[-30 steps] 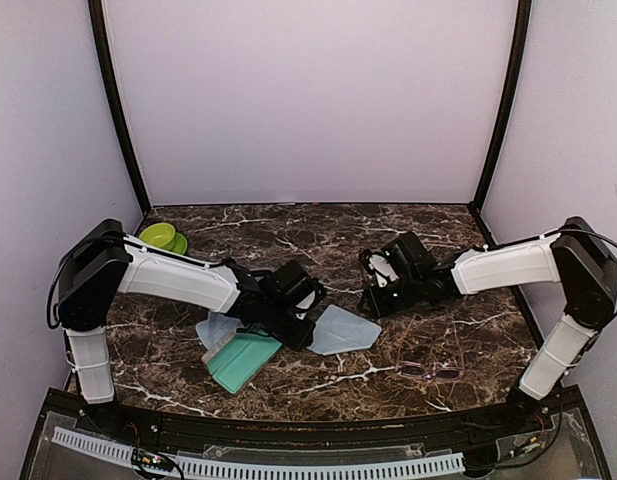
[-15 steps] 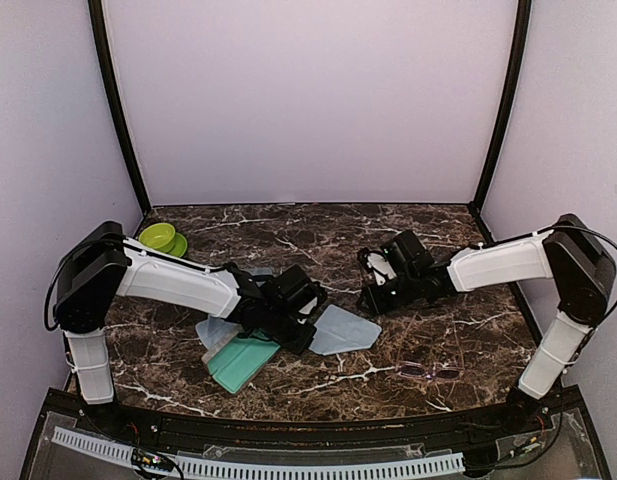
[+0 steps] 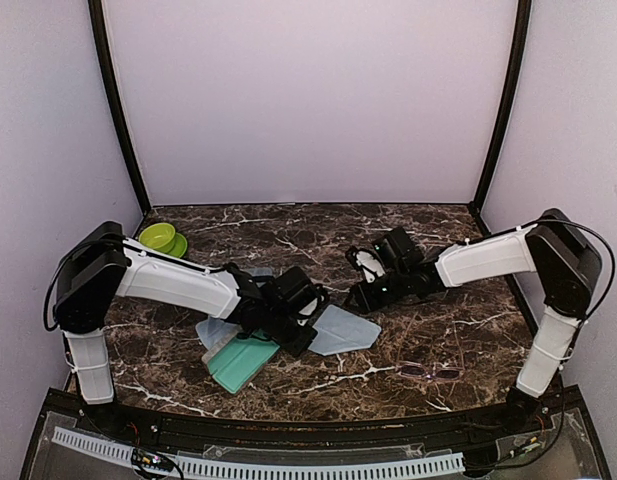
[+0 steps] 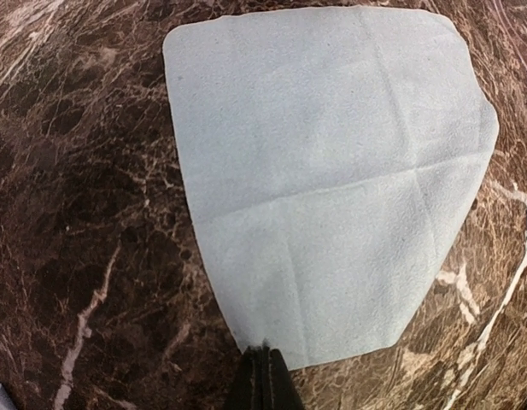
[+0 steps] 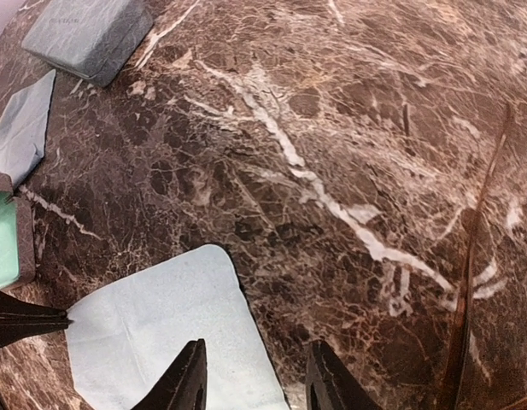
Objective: Organize the sunglasses
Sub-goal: Adjust the glasses cleaning cloth.
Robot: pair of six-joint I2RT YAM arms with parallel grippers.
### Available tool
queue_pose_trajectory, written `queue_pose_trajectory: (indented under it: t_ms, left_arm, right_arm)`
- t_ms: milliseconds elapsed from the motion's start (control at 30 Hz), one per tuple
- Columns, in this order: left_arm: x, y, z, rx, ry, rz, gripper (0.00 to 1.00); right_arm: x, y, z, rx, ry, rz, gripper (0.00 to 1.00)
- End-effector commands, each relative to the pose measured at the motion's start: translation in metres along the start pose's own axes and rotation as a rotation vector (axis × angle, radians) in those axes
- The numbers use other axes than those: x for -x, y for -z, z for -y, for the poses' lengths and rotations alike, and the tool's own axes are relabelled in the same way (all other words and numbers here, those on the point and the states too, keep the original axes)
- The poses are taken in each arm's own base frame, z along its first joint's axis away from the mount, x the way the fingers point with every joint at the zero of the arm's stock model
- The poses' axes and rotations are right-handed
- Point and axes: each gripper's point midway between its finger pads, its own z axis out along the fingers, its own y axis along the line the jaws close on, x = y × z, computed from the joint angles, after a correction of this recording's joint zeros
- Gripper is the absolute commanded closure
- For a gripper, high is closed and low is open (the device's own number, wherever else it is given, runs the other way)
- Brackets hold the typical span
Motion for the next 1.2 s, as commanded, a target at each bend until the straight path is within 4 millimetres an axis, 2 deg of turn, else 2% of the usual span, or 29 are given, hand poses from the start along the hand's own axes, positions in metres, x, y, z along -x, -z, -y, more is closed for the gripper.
queue_pose_trajectory:
  t_ms: [0, 333, 600, 700, 733, 800, 1167]
  left_arm:
    - [-0.011, 0.012, 0.001, -0.009, -0.088, -0.017, 1.00]
    - [-0.015, 0.009, 0.001, -0.022, -0.080, -0.004, 1.00]
    - [-0.017, 0.008, 0.001, -0.026, -0.072, 0.000, 1.00]
    - [-0.017, 0.008, 0.002, -0.030, -0.068, 0.000, 1.00]
    - [-0.017, 0.008, 0.002, -0.031, -0.066, 0.001, 1.00]
    - [-0.018, 0.007, 0.003, -0.035, -0.063, -0.001, 1.00]
    - [-0.019, 0.008, 0.002, -0.038, -0.053, 0.005, 1.00]
  right_arm:
    - [0.019, -0.009, -0.013, 0.084, 0.036, 0.033, 0.58]
    - [0.025, -0.027, -0.022, 0.138, 0.059, 0.013, 0.48]
    - [0.016, -0.039, -0.027, 0.139, 0.087, -0.031, 0.49]
    - [0.007, -0.044, -0.028, 0.121, 0.106, -0.060, 0.51]
    - [0.014, -0.045, -0.030, 0.114, 0.117, -0.050, 0.52]
    - [0.014, -0.047, -0.031, 0.089, 0.137, -0.056, 0.54]
    - [-0.007, -0.055, -0.021, -0.036, 0.182, -0.104, 0.70]
